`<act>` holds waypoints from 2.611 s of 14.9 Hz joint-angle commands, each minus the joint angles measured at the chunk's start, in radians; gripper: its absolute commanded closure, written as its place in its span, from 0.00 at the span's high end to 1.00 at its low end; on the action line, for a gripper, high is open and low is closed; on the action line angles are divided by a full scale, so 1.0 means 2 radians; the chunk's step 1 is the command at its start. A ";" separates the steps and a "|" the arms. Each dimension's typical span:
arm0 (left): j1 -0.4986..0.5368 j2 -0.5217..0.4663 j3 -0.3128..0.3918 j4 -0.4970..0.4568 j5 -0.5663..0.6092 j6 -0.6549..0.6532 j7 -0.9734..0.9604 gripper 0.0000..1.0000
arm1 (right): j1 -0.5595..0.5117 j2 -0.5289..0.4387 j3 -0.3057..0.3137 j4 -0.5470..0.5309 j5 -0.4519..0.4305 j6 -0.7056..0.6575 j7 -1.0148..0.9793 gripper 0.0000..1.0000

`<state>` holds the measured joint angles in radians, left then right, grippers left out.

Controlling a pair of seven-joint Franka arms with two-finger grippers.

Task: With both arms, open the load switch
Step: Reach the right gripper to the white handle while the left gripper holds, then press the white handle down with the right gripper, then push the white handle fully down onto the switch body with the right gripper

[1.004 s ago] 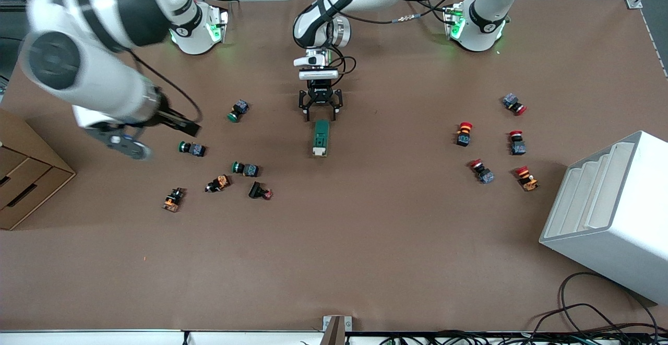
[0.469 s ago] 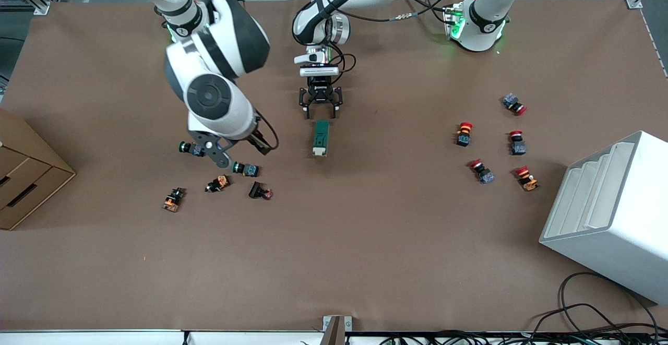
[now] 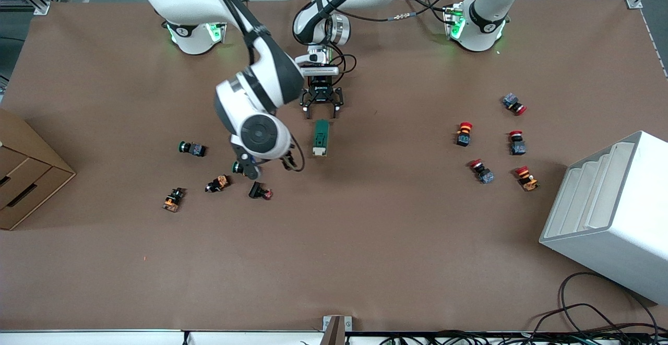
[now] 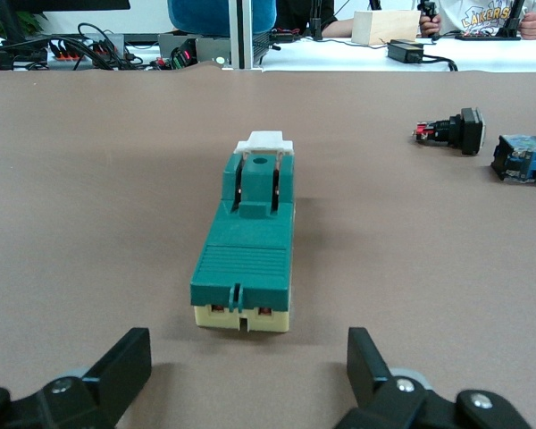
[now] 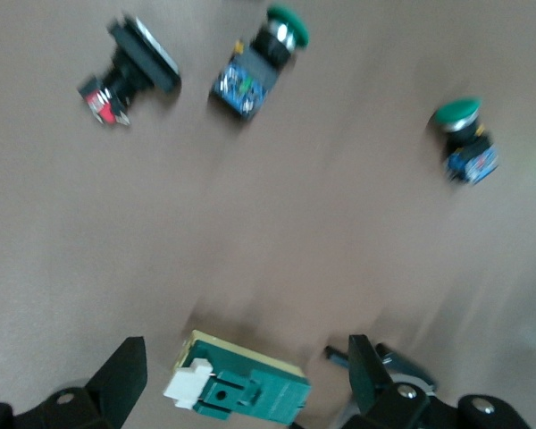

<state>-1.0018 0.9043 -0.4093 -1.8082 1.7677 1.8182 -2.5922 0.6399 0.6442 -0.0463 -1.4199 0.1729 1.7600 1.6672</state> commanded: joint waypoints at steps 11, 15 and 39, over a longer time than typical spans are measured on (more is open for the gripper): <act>-0.002 0.020 0.005 0.005 0.005 0.007 0.004 0.96 | 0.040 0.084 -0.005 0.024 0.065 0.063 0.110 1.00; -0.002 0.021 0.005 0.004 0.003 -0.002 0.004 0.96 | 0.047 0.087 -0.005 0.024 0.065 0.064 0.121 1.00; -0.002 0.022 0.005 0.002 0.002 -0.007 0.004 0.99 | 0.075 0.083 -0.004 0.069 0.059 -0.091 0.117 1.00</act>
<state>-1.0069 0.9089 -0.4067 -1.8073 1.7716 1.8036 -2.5874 0.7804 0.8116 -0.0526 -1.2888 0.2900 1.6091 1.9144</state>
